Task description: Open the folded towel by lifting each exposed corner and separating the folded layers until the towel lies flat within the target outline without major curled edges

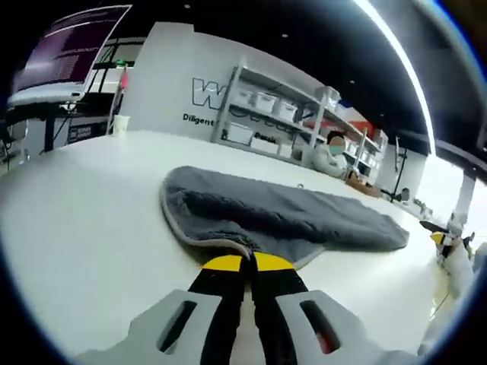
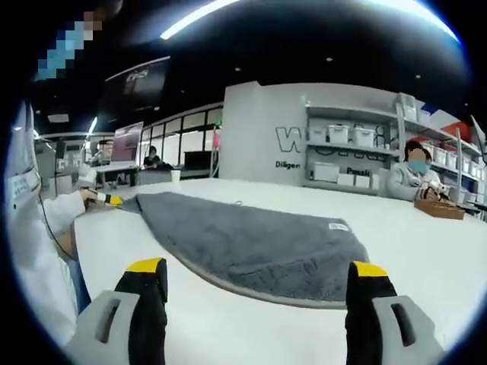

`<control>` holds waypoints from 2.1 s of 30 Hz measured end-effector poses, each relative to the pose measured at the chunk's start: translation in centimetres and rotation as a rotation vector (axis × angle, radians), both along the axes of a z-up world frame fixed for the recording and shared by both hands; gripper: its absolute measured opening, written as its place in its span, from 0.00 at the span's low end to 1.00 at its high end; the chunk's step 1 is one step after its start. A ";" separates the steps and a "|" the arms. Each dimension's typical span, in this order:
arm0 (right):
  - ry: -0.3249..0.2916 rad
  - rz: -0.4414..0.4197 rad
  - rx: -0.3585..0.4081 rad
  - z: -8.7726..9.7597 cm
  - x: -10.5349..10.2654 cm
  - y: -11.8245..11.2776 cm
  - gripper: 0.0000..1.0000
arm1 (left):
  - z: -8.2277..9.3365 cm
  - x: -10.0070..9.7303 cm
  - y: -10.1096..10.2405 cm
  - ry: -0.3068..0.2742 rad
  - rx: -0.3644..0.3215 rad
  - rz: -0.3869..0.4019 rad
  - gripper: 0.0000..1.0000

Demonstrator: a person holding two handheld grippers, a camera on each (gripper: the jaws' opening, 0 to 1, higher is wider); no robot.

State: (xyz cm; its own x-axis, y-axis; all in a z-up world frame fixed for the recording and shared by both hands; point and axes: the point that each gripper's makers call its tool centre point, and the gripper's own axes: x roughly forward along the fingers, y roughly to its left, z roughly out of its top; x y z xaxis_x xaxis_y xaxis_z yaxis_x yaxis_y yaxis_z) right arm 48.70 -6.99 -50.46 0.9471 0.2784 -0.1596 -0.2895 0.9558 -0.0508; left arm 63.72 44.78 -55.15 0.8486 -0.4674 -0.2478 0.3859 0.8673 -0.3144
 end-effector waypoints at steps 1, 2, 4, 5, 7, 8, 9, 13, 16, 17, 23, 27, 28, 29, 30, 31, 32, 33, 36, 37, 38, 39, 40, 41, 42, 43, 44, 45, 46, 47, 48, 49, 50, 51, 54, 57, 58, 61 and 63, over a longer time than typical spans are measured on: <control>0.006 -0.007 -0.010 -0.1 0.0 -0.1 0.98 | 0.0 -0.1 0.4 0.001 -0.007 0.005 0.02; 0.011 -0.013 -0.021 -0.2 0.1 -0.2 0.98 | 0.1 -0.2 0.6 0.003 -0.010 0.008 0.02; 0.012 -0.021 -0.032 -0.1 0.1 -0.4 0.98 | 0.1 -0.5 1.4 0.007 -0.022 0.018 0.02; 0.012 -0.022 -0.032 -0.1 0.1 -0.4 0.98 | 0.1 -0.6 1.6 0.009 -0.023 0.021 0.02; 0.012 -0.028 -0.028 0.0 0.2 -0.4 0.98 | 0.0 -1.0 2.4 0.015 -0.024 0.027 0.02; 0.015 -0.033 -0.031 0.0 0.3 -0.4 0.98 | 0.0 -1.2 2.6 0.019 -0.026 0.028 0.02; 0.019 -0.038 -0.033 0.0 0.4 -0.4 0.98 | 0.0 -1.3 2.8 0.022 -0.027 0.029 0.02; 0.028 -0.048 -0.040 0.1 0.5 -0.2 0.97 | 0.0 -2.0 3.7 0.033 -0.046 0.033 0.02; 0.035 -0.059 -0.041 0.1 0.6 -0.2 0.97 | -0.2 -2.4 3.8 0.047 -0.052 0.023 0.02; 0.037 -0.063 -0.042 0.1 0.6 -0.2 0.97 | -0.2 -2.5 3.7 0.050 -0.053 0.019 0.02; 0.056 -0.082 -0.042 0.0 0.4 -0.2 0.96 | -0.4 -3.3 4.0 0.069 -0.043 -0.007 0.02; 0.062 -0.089 -0.038 0.1 0.3 -0.1 0.95 | -0.4 -3.8 4.2 0.069 -0.047 -0.014 0.02; 0.062 -0.091 -0.038 0.1 0.2 0.0 0.95 | -0.4 -3.9 4.2 0.068 -0.046 -0.016 0.02; 0.062 -0.093 -0.040 0.2 0.2 0.0 0.95 | -0.4 -4.0 4.3 0.069 -0.045 -0.018 0.02; 0.064 -0.095 -0.041 0.2 0.2 0.0 0.95 | -0.4 -4.1 4.3 0.069 -0.047 -0.020 0.02; 0.066 -0.097 -0.043 0.2 0.2 0.0 0.95 | -0.4 -4.2 4.3 0.069 -0.048 -0.022 0.02; 0.068 -0.098 -0.043 0.2 0.2 0.0 0.95 | -0.4 -4.3 4.3 0.069 -0.050 -0.024 0.02; 0.070 -0.099 -0.043 0.2 0.2 0.0 0.95 | -0.4 -4.4 4.3 0.068 -0.052 -0.026 0.02; 0.078 -0.104 -0.045 0.1 0.1 0.1 0.94 | -0.2 -4.5 4.6 0.068 -0.060 -0.029 0.04; 0.080 -0.105 -0.046 0.1 0.1 0.1 0.94 | -0.1 -4.6 4.7 0.067 -0.062 -0.029 0.05; 0.082 -0.108 -0.049 0.1 0.0 0.0 0.94 | 0.1 -4.6 5.0 0.062 -0.060 -0.021 0.08; 0.085 -0.114 -0.053 0.0 0.0 -0.1 0.94 | 0.3 -4.6 5.4 0.050 -0.054 -0.007 0.10; 0.086 -0.117 -0.055 0.0 0.0 -0.2 0.94 | 0.4 -4.7 5.8 0.047 -0.049 0.002 0.12; 0.089 -0.124 -0.056 0.0 0.0 -0.4 0.94 | 0.4 -4.7 6.1 0.047 -0.044 0.009 0.15; 0.093 -0.134 -0.054 -0.1 0.1 -0.7 0.94 | 0.6 -4.7 6.5 0.039 -0.033 0.021 0.19; 0.096 -0.138 -0.054 -0.2 0.1 -0.9 0.94 | 0.9 -4.7 6.9 0.018 -0.017 0.025 0.23; 0.099 -0.140 -0.056 -0.2 0.2 -1.1 0.94 | 1.3 -4.8 7.0 0.000 0.004 0.017 0.26; 0.104 -0.141 -0.058 -0.4 0.4 -1.2 0.94 | 1.4 -4.9 7.0 -0.009 0.016 0.011 0.26; 0.111 -0.141 -0.061 -0.5 0.5 -1.3 0.95 | 1.7 -5.1 6.9 -0.015 0.025 -0.007 0.26; 0.115 -0.140 -0.063 -0.7 0.7 -1.3 0.95 | 1.9 -5.2 6.9 -0.019 0.024 -0.014 0.27; 0.121 -0.137 -0.066 -0.8 0.9 -1.4 0.95 | 2.4 -5.2 6.7 -0.039 0.023 -0.030 0.29; 0.128 -0.134 -0.070 -1.0 1.0 -1.4 0.95 | 2.8 -5.3 6.4 -0.056 0.020 -0.045 0.32; 0.132 -0.131 -0.072 -1.2 1.2 -1.4 0.95 | 3.0 -5.4 6.1 -0.064 0.019 -0.061 0.35; 0.136 -0.129 -0.075 -1.3 1.4 -1.5 0.96 | 3.3 -5.5 5.7 -0.076 0.020 -0.082 0.38; 0.152 -0.112 -0.079 -1.7 2.0 -1.5 0.97 | 4.0 -5.7 4.8 -0.104 0.019 -0.121 0.45; 0.165 -0.090 -0.084 -2.1 2.6 -1.2 0.98 | 4.6 -5.8 4.0 -0.141 0.037 -0.154 0.57; 0.170 -0.083 -0.086 -2.3 2.8 -1.2 0.98 | 4.6 -5.8 3.7 -0.145 0.035 -0.163 0.64; 0.191 -0.069 -0.084 -2.7 3.4 -1.1 0.99 | 4.3 -5.8 3.2 -0.119 0.008 -0.172 0.75; 0.205 -0.061 -0.086 -3.1 3.8 -1.0 0.99 | 4.3 -5.8 3.1 -0.122 0.004 -0.180 0.77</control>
State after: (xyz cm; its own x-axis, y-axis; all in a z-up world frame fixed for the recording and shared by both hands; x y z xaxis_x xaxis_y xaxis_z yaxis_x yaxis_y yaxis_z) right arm 52.51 -8.01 -53.52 0.9070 0.1988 -0.3714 -0.2442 0.9665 -0.0790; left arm 57.87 47.84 -50.90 0.7752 -0.6135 -0.1503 0.5699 0.7819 -0.2526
